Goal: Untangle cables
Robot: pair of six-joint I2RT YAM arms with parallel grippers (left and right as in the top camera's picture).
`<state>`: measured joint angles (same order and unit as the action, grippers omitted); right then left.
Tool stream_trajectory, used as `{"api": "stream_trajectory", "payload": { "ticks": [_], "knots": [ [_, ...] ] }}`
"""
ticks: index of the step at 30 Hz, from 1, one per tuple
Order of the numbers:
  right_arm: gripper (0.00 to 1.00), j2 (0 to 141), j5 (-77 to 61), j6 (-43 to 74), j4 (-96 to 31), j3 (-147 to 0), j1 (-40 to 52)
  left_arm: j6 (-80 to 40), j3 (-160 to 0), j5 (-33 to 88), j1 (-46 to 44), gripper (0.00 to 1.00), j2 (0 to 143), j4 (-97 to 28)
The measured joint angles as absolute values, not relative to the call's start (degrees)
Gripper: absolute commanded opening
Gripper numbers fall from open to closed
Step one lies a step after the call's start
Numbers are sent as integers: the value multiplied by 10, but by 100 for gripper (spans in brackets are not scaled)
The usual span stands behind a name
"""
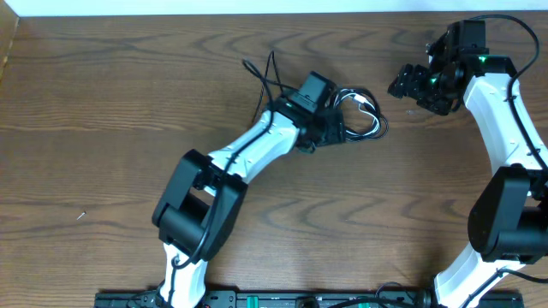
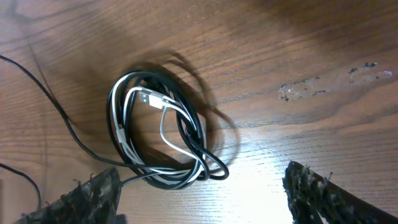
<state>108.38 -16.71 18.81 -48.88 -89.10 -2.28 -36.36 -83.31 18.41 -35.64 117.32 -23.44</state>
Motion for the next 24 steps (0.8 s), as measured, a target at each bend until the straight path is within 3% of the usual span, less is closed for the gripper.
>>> {"api": "stream_trajectory", "payload": {
  "ticks": [10, 18, 24],
  "knots": [
    [80, 1084, -167, 188, -489, -891, -8, -379, -833, 116, -361, 62, 1177, -213],
    [80, 1084, -167, 182, -489, -891, 3, -394, -833, 105, -361, 44, 1192, -203],
    [80, 1084, -167, 182, -489, -891, 3, -394, -833, 104, -361, 42, 1192, -202]
  ]
}}
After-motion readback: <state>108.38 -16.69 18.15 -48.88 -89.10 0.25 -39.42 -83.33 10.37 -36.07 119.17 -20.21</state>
